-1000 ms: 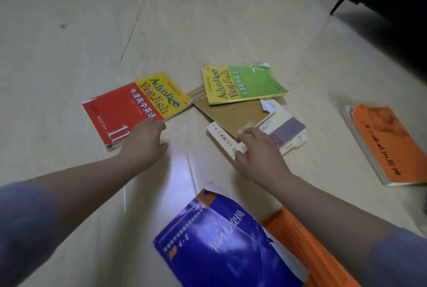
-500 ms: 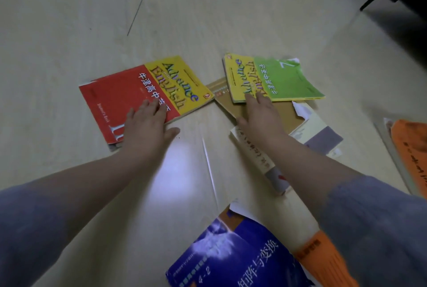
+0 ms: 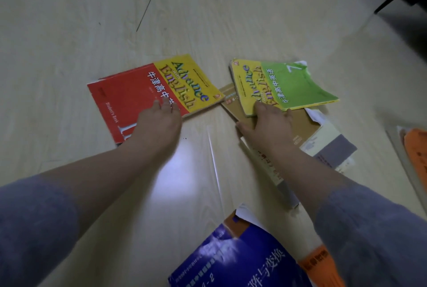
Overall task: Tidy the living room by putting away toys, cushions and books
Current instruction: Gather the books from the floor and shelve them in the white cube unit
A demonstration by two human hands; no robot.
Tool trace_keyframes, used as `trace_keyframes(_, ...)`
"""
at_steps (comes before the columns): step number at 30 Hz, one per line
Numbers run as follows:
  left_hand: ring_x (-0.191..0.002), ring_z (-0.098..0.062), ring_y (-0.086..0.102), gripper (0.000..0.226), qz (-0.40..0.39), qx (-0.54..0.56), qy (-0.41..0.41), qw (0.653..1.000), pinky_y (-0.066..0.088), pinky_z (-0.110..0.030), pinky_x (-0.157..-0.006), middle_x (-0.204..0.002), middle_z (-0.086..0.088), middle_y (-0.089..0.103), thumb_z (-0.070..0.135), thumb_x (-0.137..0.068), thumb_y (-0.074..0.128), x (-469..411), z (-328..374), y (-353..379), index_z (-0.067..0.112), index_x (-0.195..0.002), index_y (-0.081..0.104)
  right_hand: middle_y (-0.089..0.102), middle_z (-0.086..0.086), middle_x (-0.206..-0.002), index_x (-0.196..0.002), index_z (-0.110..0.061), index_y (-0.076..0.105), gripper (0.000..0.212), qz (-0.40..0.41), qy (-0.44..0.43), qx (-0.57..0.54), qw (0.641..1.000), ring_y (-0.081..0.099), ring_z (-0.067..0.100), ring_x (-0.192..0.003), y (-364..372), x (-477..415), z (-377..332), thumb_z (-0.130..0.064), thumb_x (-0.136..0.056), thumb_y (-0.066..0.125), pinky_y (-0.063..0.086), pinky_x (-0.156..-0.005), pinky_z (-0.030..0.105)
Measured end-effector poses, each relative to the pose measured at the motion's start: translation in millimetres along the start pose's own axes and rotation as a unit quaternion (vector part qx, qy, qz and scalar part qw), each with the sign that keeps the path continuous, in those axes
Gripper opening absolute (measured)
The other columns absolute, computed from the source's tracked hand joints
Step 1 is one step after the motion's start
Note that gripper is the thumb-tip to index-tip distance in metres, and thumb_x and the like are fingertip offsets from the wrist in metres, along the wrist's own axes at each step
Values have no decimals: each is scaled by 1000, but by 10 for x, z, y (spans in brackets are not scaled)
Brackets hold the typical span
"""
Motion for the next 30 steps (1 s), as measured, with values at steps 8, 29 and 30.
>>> trace_keyframes(8,-86,-30,64,7,15,17,74,997,27,-27,-60,-93,-8,65,17,-89,51,156,102,-333,13,-94,52,62,2,-112,-112,-19,60,54,42,-19,0,999,54,25,-111,-68,472,295,-62,-78,61,20,-112,41)
trace_keyframes(29,-84,-36,57,32,0,158,171,973,30,-33,-60,-82,-16,60,31,-96,41,1224,1732,-947,13,-70,42,67,4,-97,-103,-16,59,28,-55,-86,17,995,61,27,-91,-345,1740,1890,-42,-93,54,42,-72,31)
trace_keyframes(30,-80,-35,55,32,2,164,174,971,29,-32,-60,-75,-14,56,30,-96,41,1257,1823,-961,13,-69,41,67,5,-96,-101,-16,60,24,-57,-77,10,995,61,28,-90,-360,1793,1986,-38,-93,55,44,-72,32)
Point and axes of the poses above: each hand's wrist, its own x-axis away from the middle knuckle, its own y-axis out of the palm, z = x × y, the point moved 1 cm from there along -x, towards the middle knuckle
